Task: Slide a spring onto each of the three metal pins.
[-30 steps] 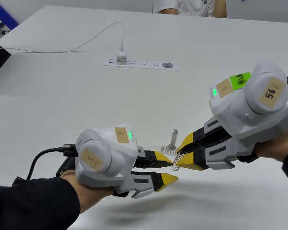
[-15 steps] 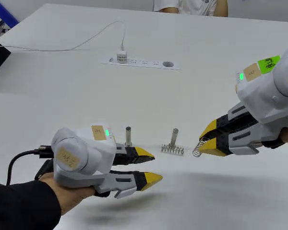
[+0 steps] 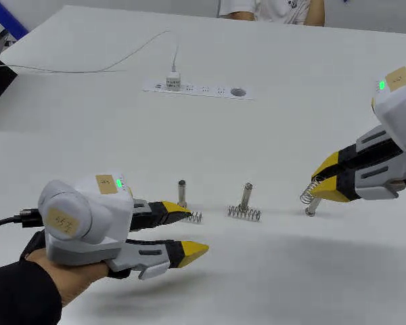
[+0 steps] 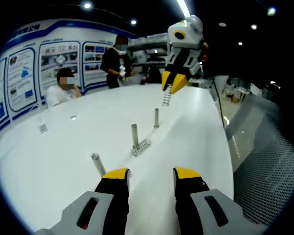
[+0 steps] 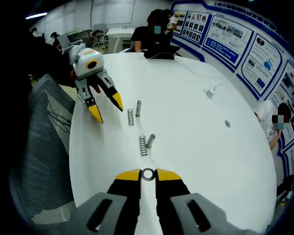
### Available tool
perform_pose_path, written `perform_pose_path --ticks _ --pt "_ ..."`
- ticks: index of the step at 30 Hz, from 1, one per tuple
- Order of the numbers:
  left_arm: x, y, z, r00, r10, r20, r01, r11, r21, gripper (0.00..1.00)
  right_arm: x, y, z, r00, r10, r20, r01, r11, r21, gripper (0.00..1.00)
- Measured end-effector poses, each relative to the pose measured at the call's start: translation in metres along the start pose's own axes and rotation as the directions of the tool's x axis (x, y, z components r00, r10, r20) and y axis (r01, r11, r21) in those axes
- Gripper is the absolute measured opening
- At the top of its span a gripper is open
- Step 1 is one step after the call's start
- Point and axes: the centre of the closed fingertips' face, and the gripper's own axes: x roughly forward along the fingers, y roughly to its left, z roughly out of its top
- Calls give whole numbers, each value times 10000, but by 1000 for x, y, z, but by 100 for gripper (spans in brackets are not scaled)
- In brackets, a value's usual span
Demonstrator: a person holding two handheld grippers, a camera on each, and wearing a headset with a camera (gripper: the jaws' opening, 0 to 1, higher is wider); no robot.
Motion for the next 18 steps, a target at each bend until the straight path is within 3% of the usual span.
perform_pose_path --ticks 7,18 --pt "-3 1 -5 9999 138 -77 -140 9997 -192 40 -7 -16 -8 9990 -342 -276 346 9993 150 12" --pt "-8 2 -10 9996 254 -140 -258 9990 -363 43 1 -33 -24 9956 -414 -839 451 9980 433 12"
